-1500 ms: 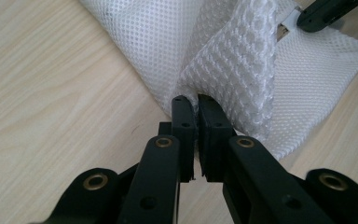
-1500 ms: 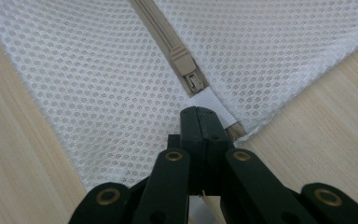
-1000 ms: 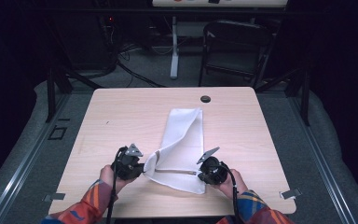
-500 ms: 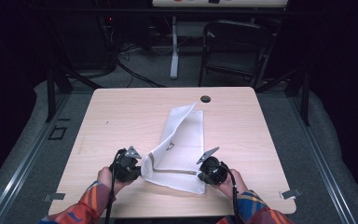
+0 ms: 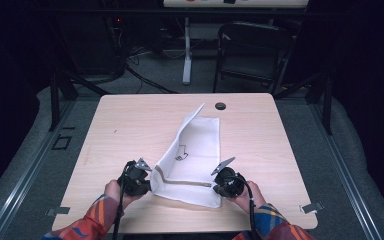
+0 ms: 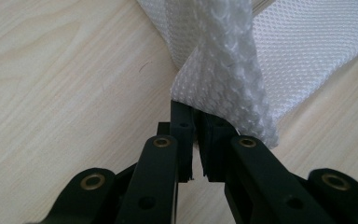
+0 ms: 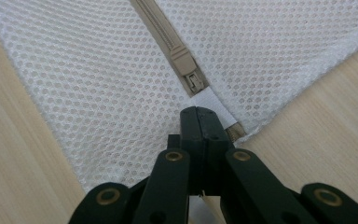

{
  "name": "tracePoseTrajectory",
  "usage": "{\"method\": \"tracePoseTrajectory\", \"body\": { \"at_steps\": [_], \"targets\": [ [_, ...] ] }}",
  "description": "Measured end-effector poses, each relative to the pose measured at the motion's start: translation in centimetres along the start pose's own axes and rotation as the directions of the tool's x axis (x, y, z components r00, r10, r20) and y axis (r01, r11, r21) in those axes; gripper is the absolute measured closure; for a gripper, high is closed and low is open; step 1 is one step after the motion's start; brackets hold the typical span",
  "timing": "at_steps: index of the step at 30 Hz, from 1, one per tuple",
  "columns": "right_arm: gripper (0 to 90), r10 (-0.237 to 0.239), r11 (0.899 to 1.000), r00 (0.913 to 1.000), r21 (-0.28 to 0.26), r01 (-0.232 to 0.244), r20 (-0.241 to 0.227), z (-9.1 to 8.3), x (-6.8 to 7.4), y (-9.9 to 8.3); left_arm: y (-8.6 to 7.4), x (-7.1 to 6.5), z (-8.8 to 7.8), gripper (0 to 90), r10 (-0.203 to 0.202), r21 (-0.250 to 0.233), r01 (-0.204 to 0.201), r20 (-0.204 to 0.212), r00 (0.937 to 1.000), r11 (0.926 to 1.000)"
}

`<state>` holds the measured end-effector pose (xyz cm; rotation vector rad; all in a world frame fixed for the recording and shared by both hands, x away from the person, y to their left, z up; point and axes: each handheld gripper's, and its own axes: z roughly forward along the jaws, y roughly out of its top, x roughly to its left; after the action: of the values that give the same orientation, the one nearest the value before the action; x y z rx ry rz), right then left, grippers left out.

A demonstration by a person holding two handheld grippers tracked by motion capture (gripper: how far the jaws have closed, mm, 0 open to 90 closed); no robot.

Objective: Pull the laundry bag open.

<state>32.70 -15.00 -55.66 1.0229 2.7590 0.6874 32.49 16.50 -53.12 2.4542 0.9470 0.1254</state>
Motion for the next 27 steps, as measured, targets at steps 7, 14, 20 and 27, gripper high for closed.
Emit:
{"method": "tracePoseTrajectory", "body": {
  "at_steps": [7, 14, 20, 27],
  "targets": [
    [90.0, 0.000, 1.000, 1.0000, 0.012, 0.000, 0.008, -0.10, -0.10, 0.02, -0.04, -0.06, 0.13, 84.6, -0.005, 0.004, 0.005, 0.009, 0.9999, 1.0000],
    [90.0, 0.002, 1.000, 0.9996, 0.022, -0.003, 0.027, -0.20, -0.31, -0.02, -0.09, -0.16, 0.34, 84.6, -0.007, 0.010, 0.007, 0.024, 0.9997, 0.9999],
    [90.0, 0.007, 1.000, 0.9993, 0.022, -0.008, 0.037, -0.21, -0.39, -0.04, -0.09, -0.28, 0.51, 84.6, -0.006, 0.019, 0.005, 0.030, 0.9995, 0.9998],
    [90.0, 0.006, 0.999, 0.9991, 0.033, -0.007, 0.042, -0.30, -0.62, -0.05, -0.09, -0.25, 0.67, 83.9, -0.009, 0.031, 0.008, 0.042, 0.9991, 0.9995]
  ]
}}
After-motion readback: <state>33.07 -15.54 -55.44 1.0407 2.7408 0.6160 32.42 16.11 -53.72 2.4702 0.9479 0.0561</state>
